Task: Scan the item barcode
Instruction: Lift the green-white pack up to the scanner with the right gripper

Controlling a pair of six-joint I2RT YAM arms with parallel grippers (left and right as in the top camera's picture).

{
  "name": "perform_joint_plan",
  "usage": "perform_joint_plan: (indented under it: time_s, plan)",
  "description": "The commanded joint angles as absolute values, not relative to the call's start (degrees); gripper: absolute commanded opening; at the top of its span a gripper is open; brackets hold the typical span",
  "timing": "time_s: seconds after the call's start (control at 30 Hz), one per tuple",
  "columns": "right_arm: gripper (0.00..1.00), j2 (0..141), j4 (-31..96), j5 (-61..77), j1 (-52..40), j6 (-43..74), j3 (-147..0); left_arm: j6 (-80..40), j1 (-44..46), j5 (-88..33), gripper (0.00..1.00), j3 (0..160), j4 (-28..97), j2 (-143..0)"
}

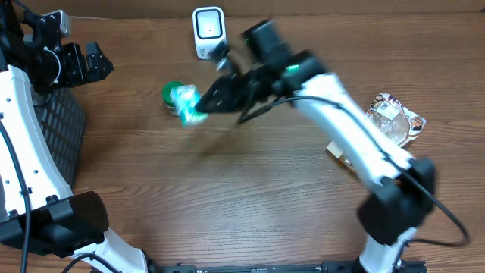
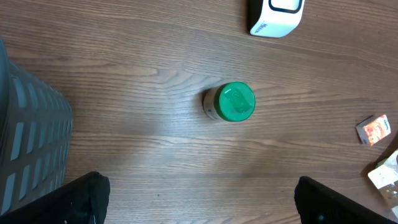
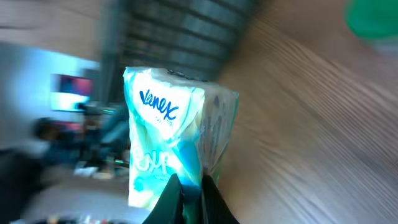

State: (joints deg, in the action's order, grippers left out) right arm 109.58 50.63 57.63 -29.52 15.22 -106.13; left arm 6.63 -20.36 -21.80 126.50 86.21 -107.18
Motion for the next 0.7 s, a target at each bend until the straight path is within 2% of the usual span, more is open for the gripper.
perform_joint_plan:
  time_s: [0.0, 0.1, 0.27, 0.4, 0.5, 0.53, 0.67]
  plan:
    - [0.04, 107.57, 47.83, 76.49, -23.97, 14.57, -106.61, 7.73, -20.56, -21.85, 1.00, 127.66, 86.35, -106.06]
    - [0.04, 107.57, 45.28, 87.09, -19.79, 14.79, -106.61, 7.73, -20.56, -21.85, 1.00, 127.66, 86.35, -106.06]
    - [0.04, 107.57, 45.30, 83.81, -17.28, 16.97, -106.61, 7.73, -20.56, -21.85, 1.00, 127.66, 86.35, -106.06]
    - [0.04, 107.48, 48.86, 53.15, -19.11, 22.20, -109.97, 7.73, -20.56, -21.85, 0.99, 127.66, 86.35, -106.06]
    - [0.04, 107.48, 50.63, 38.92, -20.93, 23.66, -113.78, 7.73, -20.56, -21.85, 1.00, 127.66, 86.35, -106.06]
    - [0.04, 107.57, 50.98, 25.43, -22.57, 23.83, -117.19, 7.73, -20.56, -21.85, 0.99, 127.66, 86.35, -106.06]
    - [0.04, 110.39, 47.51, -4.69, -27.64, 19.07, -122.74, 7.73, -20.56, -21.85, 1.00, 127.66, 86.35, -106.06]
